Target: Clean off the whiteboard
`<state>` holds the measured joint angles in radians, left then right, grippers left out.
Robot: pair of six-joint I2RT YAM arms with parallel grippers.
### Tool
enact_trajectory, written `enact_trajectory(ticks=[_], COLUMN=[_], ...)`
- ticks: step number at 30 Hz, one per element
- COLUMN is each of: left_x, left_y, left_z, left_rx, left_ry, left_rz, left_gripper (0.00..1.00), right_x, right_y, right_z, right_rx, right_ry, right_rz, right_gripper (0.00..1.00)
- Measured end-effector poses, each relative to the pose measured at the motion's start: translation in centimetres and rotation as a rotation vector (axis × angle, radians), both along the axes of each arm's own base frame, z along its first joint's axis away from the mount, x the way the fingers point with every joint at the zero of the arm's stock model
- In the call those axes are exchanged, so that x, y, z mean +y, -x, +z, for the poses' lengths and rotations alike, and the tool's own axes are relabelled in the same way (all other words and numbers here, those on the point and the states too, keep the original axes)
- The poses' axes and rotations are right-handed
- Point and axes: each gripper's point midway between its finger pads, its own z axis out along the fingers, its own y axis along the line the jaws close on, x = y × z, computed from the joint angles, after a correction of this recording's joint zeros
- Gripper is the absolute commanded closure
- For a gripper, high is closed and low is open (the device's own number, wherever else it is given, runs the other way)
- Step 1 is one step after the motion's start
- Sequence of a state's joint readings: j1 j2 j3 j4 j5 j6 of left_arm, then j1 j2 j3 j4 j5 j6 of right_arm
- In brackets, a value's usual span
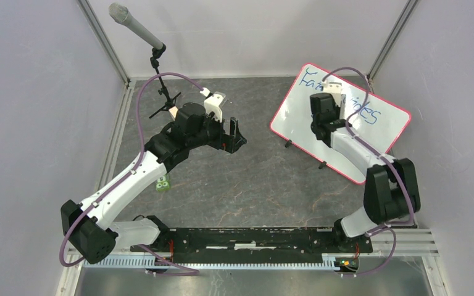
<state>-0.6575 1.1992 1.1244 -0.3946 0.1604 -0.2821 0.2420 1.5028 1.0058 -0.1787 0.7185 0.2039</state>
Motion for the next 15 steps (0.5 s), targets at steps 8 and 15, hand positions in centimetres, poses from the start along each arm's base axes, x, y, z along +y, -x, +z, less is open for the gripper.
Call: enact_trajectory(ticks=[8,15], left_x=[0.0,0.0], left_y=[0.0,0.0], left_z=[0.1,0.1], left_rx=[-0.002,-0.002], left_ry=[0.001,0.001], left_rz=[0.000,0.001], left_gripper=[0.00,0.00], right_x=[6.2,8.0], right_y=[-5.3,-6.8], right_z=[0.1,0.3], right_rx=[-0.013,-0.025], right_ry=[-0.025,-0.052], right_rz=[0.096,0.115], right_gripper=[0.78,0.78])
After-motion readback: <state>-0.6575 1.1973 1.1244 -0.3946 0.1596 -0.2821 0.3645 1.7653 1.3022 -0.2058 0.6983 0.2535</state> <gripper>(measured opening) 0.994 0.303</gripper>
